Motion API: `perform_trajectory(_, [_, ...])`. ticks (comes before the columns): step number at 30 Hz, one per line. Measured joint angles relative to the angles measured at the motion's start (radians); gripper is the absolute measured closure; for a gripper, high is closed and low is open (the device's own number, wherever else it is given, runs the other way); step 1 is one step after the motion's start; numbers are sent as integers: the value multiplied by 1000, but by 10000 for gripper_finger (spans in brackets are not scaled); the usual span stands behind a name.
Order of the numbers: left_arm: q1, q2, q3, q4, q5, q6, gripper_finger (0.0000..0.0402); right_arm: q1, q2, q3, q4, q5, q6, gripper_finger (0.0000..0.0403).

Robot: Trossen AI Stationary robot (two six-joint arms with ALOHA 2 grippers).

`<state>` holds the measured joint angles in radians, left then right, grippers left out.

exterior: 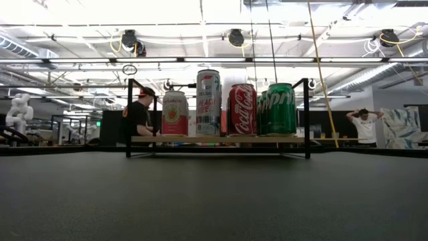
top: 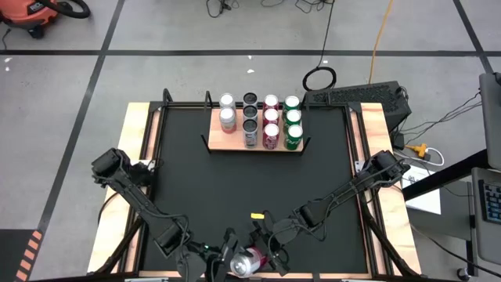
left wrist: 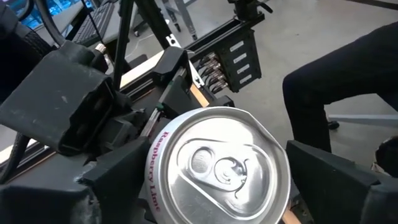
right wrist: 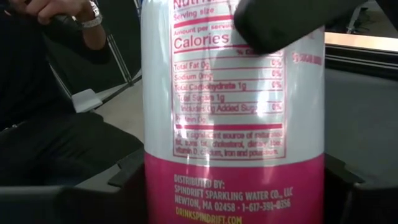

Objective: Place canned beverage on shelf
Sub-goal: Put the pink soda can on the shelf

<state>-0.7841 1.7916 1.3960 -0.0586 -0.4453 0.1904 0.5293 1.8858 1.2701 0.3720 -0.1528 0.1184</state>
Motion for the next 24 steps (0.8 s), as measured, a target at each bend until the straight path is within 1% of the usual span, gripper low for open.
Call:
perform_trajectory(4, [0, 0, 0, 0, -4, -1, 68, 0, 0, 0, -3, 0, -2, 125])
perform_trajectory(7, [0, 0, 0, -1, -4, 0, 87, 0, 0, 0, -2, -2, 3, 124])
perform_trajectory(8, [0, 0, 0, -3, -4, 0, 91, 0, 0, 0, -1, 8, 25, 123])
perform_trajectory(10, [-1, 0, 0, -12, -4, 1, 96, 5, 1, -1, -5, 64, 78, 117])
perform_trajectory(13, [0, 0, 0, -12, -6, -21, 98, 8, 1, -1, -19, 101, 95, 95])
perform_trajectory(21, [0, 0, 0, -9, -15, -54, 100, 7, -5, 0, -83, 165, 106, 17])
perform_trajectory(24, [0, 0, 0, -34, -57, -56, 100, 7, -25, 0, -153, 233, 105, 7])
